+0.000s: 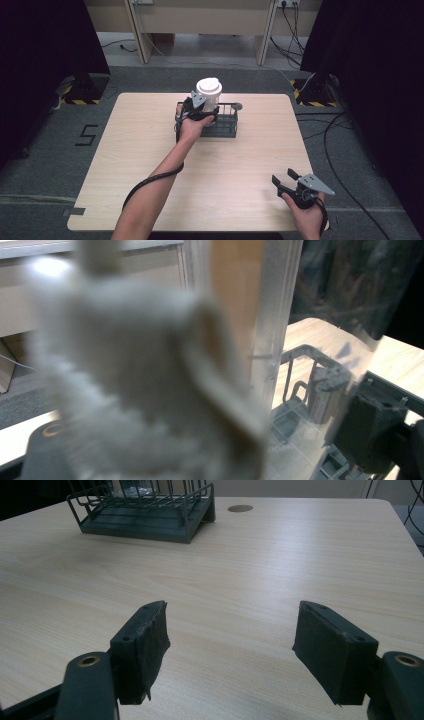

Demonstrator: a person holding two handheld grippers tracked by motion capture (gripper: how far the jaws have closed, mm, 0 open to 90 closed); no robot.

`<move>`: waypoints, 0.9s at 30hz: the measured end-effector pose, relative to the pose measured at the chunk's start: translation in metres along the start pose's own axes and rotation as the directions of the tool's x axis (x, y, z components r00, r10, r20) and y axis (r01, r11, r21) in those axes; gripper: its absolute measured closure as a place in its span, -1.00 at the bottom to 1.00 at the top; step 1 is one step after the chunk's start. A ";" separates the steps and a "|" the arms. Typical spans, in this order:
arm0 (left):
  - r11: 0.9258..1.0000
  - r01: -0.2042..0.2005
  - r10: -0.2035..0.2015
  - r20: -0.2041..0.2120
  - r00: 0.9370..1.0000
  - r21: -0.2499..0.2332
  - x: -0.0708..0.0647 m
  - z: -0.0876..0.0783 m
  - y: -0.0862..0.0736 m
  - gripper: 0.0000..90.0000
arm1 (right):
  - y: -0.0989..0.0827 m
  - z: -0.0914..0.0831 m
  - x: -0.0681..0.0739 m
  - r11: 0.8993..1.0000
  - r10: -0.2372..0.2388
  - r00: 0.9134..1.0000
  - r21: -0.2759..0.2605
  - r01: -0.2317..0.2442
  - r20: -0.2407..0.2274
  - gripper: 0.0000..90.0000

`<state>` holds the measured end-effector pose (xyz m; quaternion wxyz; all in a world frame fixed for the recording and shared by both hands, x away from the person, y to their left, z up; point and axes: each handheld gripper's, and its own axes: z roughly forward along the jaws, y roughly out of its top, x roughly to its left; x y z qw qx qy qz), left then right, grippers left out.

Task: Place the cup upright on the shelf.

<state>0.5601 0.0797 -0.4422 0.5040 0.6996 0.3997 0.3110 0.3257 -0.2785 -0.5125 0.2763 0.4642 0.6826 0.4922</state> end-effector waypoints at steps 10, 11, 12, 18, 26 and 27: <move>1.000 0.013 -0.013 0.001 1.000 0.013 -0.001 0.001 -0.006 -0.63 | 0.000 0.000 0.000 1.000 0.000 1.000 0.000 0.000 0.000 -0.33; 1.000 0.013 -0.013 0.001 1.000 0.014 -0.001 0.001 -0.006 -0.63 | 0.000 0.000 0.000 1.000 0.000 1.000 0.000 0.000 0.000 -0.33; 1.000 0.013 -0.013 0.001 1.000 0.015 0.000 0.001 -0.006 -0.63 | 0.000 0.000 0.000 1.000 -0.001 1.000 0.000 0.001 0.000 -0.33; 1.000 0.013 -0.012 -0.020 1.000 0.009 0.000 -0.001 -0.007 -0.69 | 0.000 0.000 0.000 1.000 0.000 1.000 0.000 0.000 -0.002 -0.34; 1.000 -0.003 0.002 -0.011 1.000 -0.007 0.004 -0.012 -0.003 -0.70 | 0.000 0.000 0.000 1.000 -0.005 1.000 0.004 0.005 -0.003 -0.35; 1.000 0.001 -0.001 -0.010 1.000 -0.010 0.004 -0.014 -0.003 -0.70 | 0.000 0.001 0.000 1.000 -0.005 1.000 0.004 0.005 -0.003 -0.35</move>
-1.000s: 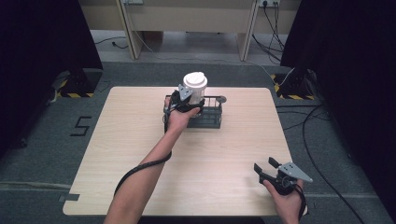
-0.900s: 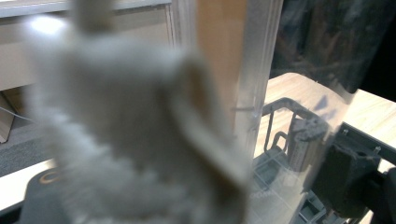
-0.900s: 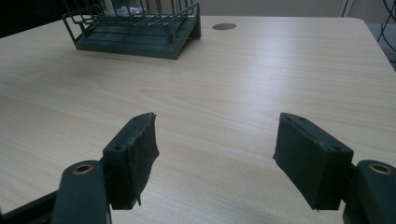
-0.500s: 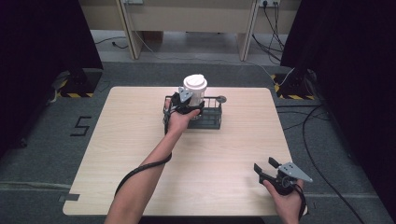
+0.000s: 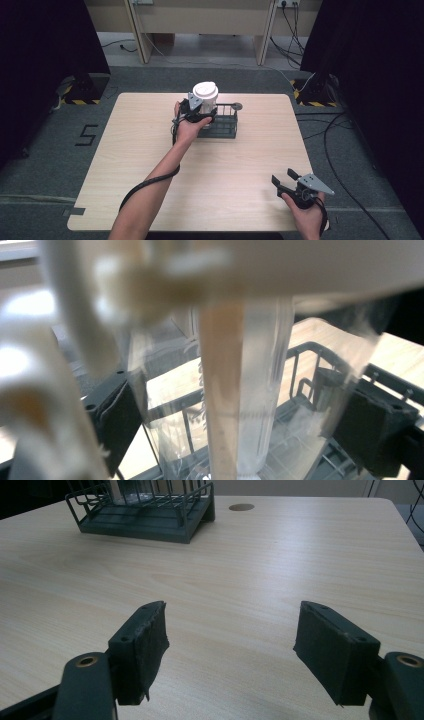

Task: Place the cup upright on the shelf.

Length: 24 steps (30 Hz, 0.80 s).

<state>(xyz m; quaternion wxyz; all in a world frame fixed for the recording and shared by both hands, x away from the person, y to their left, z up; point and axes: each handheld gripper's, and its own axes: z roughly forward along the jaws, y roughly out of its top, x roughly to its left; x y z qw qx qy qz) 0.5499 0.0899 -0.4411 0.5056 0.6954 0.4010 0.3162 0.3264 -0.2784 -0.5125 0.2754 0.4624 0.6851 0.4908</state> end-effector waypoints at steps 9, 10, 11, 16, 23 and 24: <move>1.000 -0.013 0.013 0.012 1.000 -0.013 0.002 -0.012 0.000 -0.69 | 0.000 0.000 0.000 1.000 0.010 1.000 0.004 -0.010 -0.002 -0.35; 1.000 -0.008 0.008 0.017 1.000 -0.018 0.003 -0.014 0.000 -0.69 | 0.000 0.000 0.000 1.000 0.011 1.000 0.004 -0.011 -0.002 -0.35; 1.000 -0.003 0.003 0.020 1.000 -0.022 0.003 -0.015 -0.001 -0.69 | 0.000 0.000 0.000 1.000 0.012 1.000 0.006 -0.012 -0.002 -0.35; 1.000 -0.011 0.012 0.032 0.999 -0.020 0.005 -0.024 -0.007 -0.69 | 0.000 0.000 -0.001 1.000 0.015 1.000 0.004 -0.015 -0.003 -0.35; 1.000 -0.004 0.005 0.049 0.999 -0.020 0.006 -0.038 -0.017 -0.69 | 0.000 0.000 0.000 1.000 0.014 1.000 0.007 -0.014 0.000 -0.35; 1.000 -0.005 0.006 0.048 0.999 -0.019 0.006 -0.041 -0.018 -0.69 | 0.000 0.000 0.000 1.000 0.015 1.000 0.007 -0.015 0.000 -0.35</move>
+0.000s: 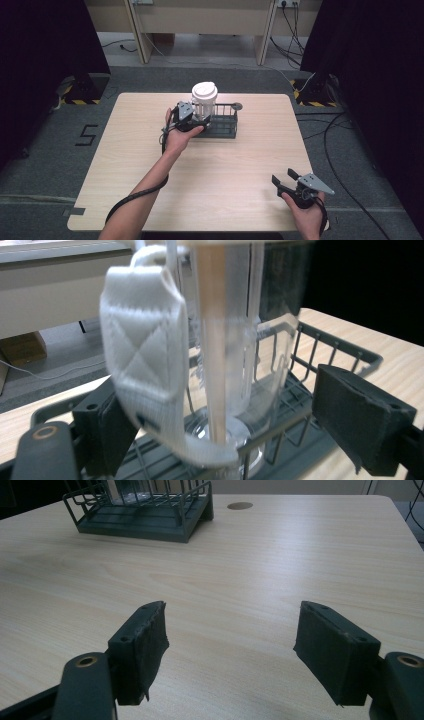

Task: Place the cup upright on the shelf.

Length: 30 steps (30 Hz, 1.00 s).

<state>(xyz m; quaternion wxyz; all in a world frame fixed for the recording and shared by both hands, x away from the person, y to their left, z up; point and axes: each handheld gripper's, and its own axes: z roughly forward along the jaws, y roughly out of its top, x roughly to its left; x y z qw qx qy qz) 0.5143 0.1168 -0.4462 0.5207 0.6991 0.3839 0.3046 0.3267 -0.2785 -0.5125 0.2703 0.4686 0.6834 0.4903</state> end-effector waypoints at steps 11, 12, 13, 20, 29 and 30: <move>0.999 -0.034 0.035 0.019 0.999 -0.009 0.003 -0.025 -0.004 -0.68 | 0.000 0.000 0.000 1.000 -0.002 1.000 0.000 0.002 0.004 -0.35; 0.999 -0.036 0.036 0.021 0.999 -0.011 0.003 -0.027 -0.004 -0.69 | 0.000 0.000 0.000 1.000 -0.001 1.000 0.000 0.001 0.005 -0.35; 0.999 -0.038 0.038 0.022 0.999 -0.011 0.003 -0.029 -0.004 -0.69 | 0.000 0.000 0.000 1.000 0.000 1.000 0.000 0.000 0.005 -0.35; 0.998 -0.055 0.055 0.032 0.998 -0.004 0.003 -0.043 -0.007 -0.69 | 0.000 0.000 0.001 1.000 -0.003 1.000 0.000 0.003 0.007 -0.35; 0.998 -0.055 0.055 0.040 0.998 -0.006 0.004 -0.063 -0.013 -0.69 | 0.000 0.000 0.001 1.000 -0.004 1.000 -0.002 0.004 0.009 -0.35; 0.999 -0.053 0.053 0.040 0.998 -0.008 0.004 -0.065 -0.013 -0.69 | 0.000 0.000 0.001 1.000 -0.004 1.000 -0.002 0.004 0.009 -0.35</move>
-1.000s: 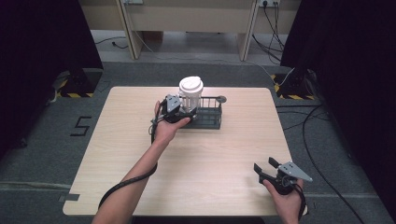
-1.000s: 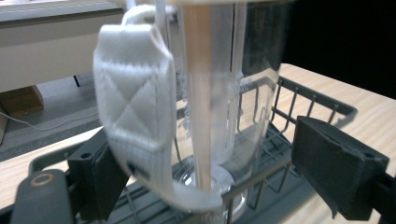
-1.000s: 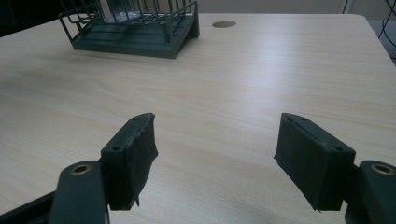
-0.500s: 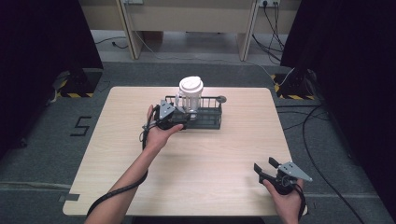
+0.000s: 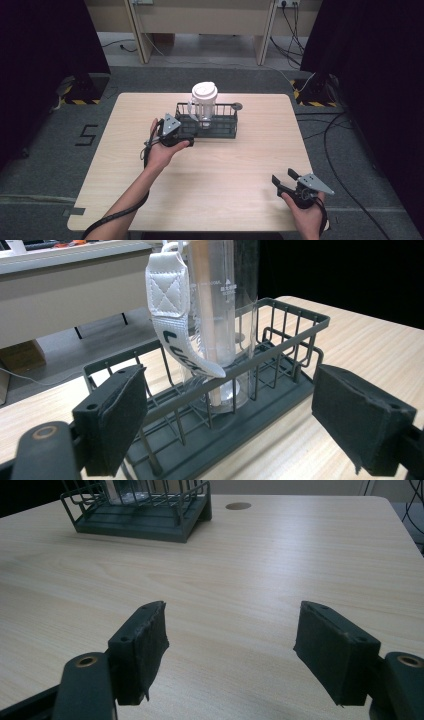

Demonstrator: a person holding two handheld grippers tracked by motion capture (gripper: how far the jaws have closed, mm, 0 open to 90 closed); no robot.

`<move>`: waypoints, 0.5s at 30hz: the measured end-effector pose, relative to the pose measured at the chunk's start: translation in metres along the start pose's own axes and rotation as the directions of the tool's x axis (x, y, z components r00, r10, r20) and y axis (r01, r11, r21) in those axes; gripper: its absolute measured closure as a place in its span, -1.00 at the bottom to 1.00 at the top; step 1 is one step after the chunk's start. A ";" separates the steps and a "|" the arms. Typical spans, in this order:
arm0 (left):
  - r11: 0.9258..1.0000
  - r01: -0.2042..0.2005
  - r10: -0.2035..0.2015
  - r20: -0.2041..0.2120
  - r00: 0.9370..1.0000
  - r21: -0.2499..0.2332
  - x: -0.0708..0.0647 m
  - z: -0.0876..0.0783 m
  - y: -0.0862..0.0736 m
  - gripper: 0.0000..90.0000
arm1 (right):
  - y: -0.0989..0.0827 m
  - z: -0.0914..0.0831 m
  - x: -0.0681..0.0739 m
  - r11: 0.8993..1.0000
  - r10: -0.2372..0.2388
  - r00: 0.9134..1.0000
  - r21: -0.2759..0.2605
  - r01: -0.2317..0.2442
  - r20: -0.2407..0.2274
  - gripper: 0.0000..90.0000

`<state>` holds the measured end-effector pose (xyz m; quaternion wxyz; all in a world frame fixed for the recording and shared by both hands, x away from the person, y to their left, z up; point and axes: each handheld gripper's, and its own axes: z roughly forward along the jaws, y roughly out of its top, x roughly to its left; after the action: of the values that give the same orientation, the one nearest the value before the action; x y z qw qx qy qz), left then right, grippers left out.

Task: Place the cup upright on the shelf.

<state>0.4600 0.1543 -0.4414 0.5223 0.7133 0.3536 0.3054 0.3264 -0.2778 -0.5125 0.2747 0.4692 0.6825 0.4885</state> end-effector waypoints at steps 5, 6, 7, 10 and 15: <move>1.000 0.002 -0.002 0.001 1.000 -0.008 0.000 -0.012 -0.004 -0.68 | 0.000 0.000 0.000 1.000 0.001 1.000 -0.002 -0.001 0.002 -0.35; 1.000 0.001 -0.001 0.001 1.000 -0.008 0.000 -0.015 -0.006 -0.68 | 0.000 0.000 0.000 1.000 0.001 1.000 -0.001 -0.001 0.001 -0.35; 1.000 0.004 -0.004 0.000 1.000 -0.008 0.000 -0.017 -0.007 -0.69 | 0.000 0.000 0.000 1.000 0.000 1.000 -0.001 0.000 0.002 -0.35; 1.000 0.002 -0.002 0.001 1.000 -0.006 0.001 -0.024 -0.010 -0.68 | 0.000 0.000 0.000 1.000 -0.002 1.000 0.000 0.002 0.002 -0.35; 1.000 -0.008 0.008 0.000 1.000 -0.008 0.002 -0.034 -0.014 -0.68 | 0.000 0.000 0.000 1.000 -0.002 1.000 0.001 0.002 0.002 -0.35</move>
<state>0.4305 0.1766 -0.4453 0.5241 0.7125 0.3496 0.3090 0.3264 -0.2776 -0.5125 0.2759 0.4691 0.6828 0.4874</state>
